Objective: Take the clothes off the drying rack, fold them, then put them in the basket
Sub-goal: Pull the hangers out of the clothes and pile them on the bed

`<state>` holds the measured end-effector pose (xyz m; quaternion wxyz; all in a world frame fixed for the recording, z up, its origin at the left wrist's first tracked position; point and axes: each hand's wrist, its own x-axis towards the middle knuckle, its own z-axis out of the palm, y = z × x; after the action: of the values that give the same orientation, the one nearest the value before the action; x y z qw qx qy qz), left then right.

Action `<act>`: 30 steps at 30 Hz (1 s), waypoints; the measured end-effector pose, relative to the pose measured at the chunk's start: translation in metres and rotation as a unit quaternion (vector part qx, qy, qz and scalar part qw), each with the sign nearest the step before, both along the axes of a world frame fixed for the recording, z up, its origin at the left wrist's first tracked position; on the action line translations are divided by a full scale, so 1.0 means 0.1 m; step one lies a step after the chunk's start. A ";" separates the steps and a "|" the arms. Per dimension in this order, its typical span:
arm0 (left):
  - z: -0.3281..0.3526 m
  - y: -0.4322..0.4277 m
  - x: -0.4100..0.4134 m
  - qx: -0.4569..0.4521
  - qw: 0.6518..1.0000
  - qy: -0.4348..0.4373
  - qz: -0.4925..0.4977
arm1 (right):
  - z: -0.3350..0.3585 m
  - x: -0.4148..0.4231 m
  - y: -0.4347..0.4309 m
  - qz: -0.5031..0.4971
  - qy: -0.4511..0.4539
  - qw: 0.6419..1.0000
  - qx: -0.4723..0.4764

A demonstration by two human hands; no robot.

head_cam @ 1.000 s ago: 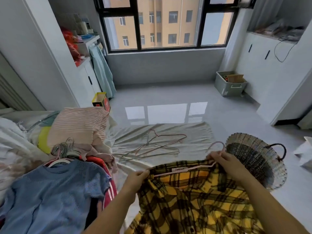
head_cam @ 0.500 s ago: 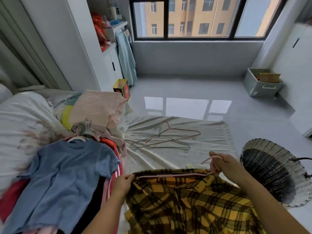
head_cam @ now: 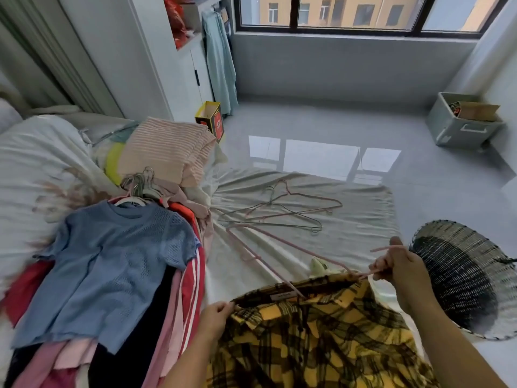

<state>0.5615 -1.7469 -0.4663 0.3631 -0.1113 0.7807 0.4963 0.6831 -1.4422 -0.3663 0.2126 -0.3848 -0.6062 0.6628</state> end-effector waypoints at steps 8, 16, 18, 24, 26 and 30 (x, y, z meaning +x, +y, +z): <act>0.07 0.44 0.16 -0.030 0.941 0.271 -0.202 | -0.12 -0.49 -0.35 0.065 0.011 0.995 0.073; 0.40 0.24 -0.65 -0.182 0.649 0.690 -0.263 | -0.15 -1.00 -0.71 0.142 0.041 0.988 0.052; 0.38 0.19 -0.83 -0.183 0.655 0.679 -0.277 | -0.14 -1.12 -0.76 0.170 0.021 0.982 0.080; 0.12 0.03 -1.30 -0.115 0.715 0.593 -0.353 | -0.24 -1.37 -0.78 0.238 -0.030 0.968 0.075; 0.04 -0.05 -1.42 -0.091 0.759 0.529 -0.369 | -0.33 -1.36 -0.70 0.353 -0.111 0.922 0.117; -0.13 -0.30 -1.81 -0.073 0.848 0.406 -0.334 | -0.61 -1.17 -0.33 0.434 -0.323 0.807 0.236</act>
<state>0.3801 -1.7770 -0.4789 0.1487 0.3412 0.8825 0.2875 0.5665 -1.4756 -0.4277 -0.2208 -0.2119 -0.8814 0.3599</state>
